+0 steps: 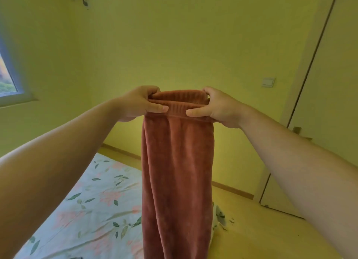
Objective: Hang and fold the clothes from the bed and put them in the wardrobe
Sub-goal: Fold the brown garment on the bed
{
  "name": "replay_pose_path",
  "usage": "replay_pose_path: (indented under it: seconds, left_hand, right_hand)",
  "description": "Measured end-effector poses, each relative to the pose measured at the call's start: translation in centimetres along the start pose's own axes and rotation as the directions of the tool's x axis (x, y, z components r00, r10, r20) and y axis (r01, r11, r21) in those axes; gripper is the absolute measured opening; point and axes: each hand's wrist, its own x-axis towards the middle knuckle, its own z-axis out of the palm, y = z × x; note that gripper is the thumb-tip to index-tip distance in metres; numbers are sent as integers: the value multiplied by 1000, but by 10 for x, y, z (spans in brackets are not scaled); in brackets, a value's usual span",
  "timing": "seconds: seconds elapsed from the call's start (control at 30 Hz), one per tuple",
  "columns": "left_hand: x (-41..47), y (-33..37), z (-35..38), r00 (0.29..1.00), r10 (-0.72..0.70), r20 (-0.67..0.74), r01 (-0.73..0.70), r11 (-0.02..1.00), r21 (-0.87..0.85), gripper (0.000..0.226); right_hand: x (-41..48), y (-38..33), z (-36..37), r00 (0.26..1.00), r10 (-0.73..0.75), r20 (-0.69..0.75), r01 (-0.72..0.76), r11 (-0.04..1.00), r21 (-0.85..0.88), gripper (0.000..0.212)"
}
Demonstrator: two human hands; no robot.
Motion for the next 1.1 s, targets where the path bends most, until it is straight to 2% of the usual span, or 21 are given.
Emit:
replay_pose_path:
  seconds: [0.1,0.23,0.37,0.4,0.53,0.63,0.7,0.73,0.77,0.8,0.83,0.9,0.97,1.03,1.1]
  left_hand:
    - [16,-8,-13,995,-5,104,26,980,-195,36]
    - [40,-17,-28,977,29,212,40,950,-310,61]
    - [75,-18,-33,969,164,186,-57,877,-477,39]
    - [85,-19,-33,965,185,185,-69,862,-502,40]
    - [135,-30,-30,951,192,241,-43,857,-513,66]
    - [182,-38,-26,957,27,288,79,933,-350,61]
    - [216,-40,-19,980,-110,169,112,994,-6,41]
    - [234,-41,-14,990,-117,74,98,970,224,20]
    - [251,-38,-11,997,-81,3,72,906,417,13]
    - [268,-37,-9,998,-23,-58,52,827,559,22]
    - [283,-35,-8,993,33,-114,46,779,625,28]
    - [308,-33,-3,974,132,-186,20,762,648,23]
    - [326,-30,3,953,168,-250,4,823,567,20]
    - [336,-25,10,937,158,-313,-30,926,377,25]
    - [338,-16,14,935,121,-334,-77,987,144,31]
  right_hand:
    - [14,-1,-5,999,-24,-31,25,999,32,57]
    - [30,-8,-19,972,-27,235,-19,981,191,63]
    - [58,-2,-46,935,-141,327,3,921,389,78]
    - [66,1,-53,925,-159,346,2,911,413,80]
    - [103,20,-81,921,-168,351,6,908,419,76]
    - [136,36,-104,980,-35,194,-16,967,254,66]
    - [157,46,-115,990,50,133,-65,992,109,67]
    - [168,52,-118,989,59,134,-72,993,95,68]
    - [178,58,-120,993,42,111,-50,996,74,69]
    - [190,63,-122,999,4,38,-4,1000,5,70]
    - [201,66,-126,997,-44,-68,36,992,-122,72]
    - [219,67,-140,969,-112,-219,44,954,-295,78]
    - [233,66,-156,961,-133,-244,53,949,-312,79]
    - [241,60,-167,934,-216,-285,86,910,-405,78]
    - [244,52,-169,908,-281,-311,110,876,-469,80]
